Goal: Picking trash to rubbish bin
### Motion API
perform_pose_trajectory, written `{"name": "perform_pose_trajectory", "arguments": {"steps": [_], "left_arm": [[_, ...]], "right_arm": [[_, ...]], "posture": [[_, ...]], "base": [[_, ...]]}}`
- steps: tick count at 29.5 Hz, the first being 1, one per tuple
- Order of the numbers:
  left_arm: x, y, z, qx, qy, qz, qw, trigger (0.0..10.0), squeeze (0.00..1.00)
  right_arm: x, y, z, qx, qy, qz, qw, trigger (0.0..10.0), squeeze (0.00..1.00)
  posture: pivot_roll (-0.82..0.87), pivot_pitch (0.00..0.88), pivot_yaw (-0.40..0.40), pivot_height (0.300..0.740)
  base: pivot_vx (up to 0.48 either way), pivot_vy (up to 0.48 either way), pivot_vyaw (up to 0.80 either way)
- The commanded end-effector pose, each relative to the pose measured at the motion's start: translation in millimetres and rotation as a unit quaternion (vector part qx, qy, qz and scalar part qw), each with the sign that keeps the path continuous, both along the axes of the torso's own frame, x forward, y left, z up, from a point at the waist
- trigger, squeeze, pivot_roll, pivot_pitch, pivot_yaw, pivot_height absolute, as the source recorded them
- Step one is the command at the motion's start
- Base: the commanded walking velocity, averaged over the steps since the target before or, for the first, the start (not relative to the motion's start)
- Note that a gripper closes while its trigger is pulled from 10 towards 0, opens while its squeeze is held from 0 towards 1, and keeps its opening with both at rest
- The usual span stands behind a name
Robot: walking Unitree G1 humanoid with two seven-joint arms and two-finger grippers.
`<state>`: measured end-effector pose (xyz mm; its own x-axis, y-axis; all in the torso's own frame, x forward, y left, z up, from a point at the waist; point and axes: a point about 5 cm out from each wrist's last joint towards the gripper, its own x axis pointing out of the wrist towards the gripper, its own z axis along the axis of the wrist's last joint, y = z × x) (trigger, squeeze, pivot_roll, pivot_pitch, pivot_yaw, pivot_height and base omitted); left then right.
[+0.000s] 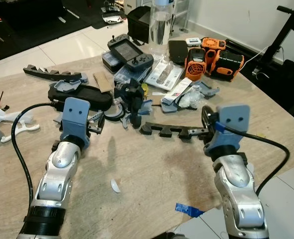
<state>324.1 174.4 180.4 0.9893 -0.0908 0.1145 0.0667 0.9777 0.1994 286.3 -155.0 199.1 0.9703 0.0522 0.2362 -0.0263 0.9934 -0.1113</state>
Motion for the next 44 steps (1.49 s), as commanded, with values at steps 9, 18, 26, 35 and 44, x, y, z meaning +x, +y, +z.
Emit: {"name": "perform_pose_trajectory", "arguments": {"steps": [9,18,26,35,44], "left_arm": [[-0.1,-5.0,-0.4,0.008,0.005,-0.007,1.000,10.0,0.00],[1.9,-5.2,3.1,0.012,0.001,-0.016,1.000,10.0,0.00],[2.8,-3.1,4.4,0.015,0.001,-0.014,1.000,10.0,0.00],[3.6,-5.5,3.7,0.017,0.003,-0.018,1.000,10.0,0.00],[4.3,-4.3,4.8,0.015,0.003,-0.018,1.000,10.0,0.00]], "right_arm": [[20.4,-36.6,-14.9,-0.024,0.022,0.039,0.999,10.0,1.00],[27.7,-39.3,-22.5,0.030,0.030,0.144,0.989,10.0,1.00],[36.8,-33.1,-31.9,0.007,0.051,0.158,0.986,10.0,0.00],[44.8,-41.1,-54.7,-0.017,0.126,0.142,0.982,10.0,0.00],[39.7,-49.3,-83.5,-0.059,0.264,0.176,0.947,10.0,0.00]], "posture": [[-0.03,0.197,0.082,0.740],[-0.02,0.212,0.084,0.740],[-0.01,0.218,0.085,0.740],[-0.01,0.223,0.090,0.740],[-0.01,0.225,0.088,0.740]], "base": [[0.000,0.000,0.00],[0.000,0.000,0.00],[0.000,0.000,0.00],[0.000,0.000,0.00],[0.000,0.000,0.00]]}}
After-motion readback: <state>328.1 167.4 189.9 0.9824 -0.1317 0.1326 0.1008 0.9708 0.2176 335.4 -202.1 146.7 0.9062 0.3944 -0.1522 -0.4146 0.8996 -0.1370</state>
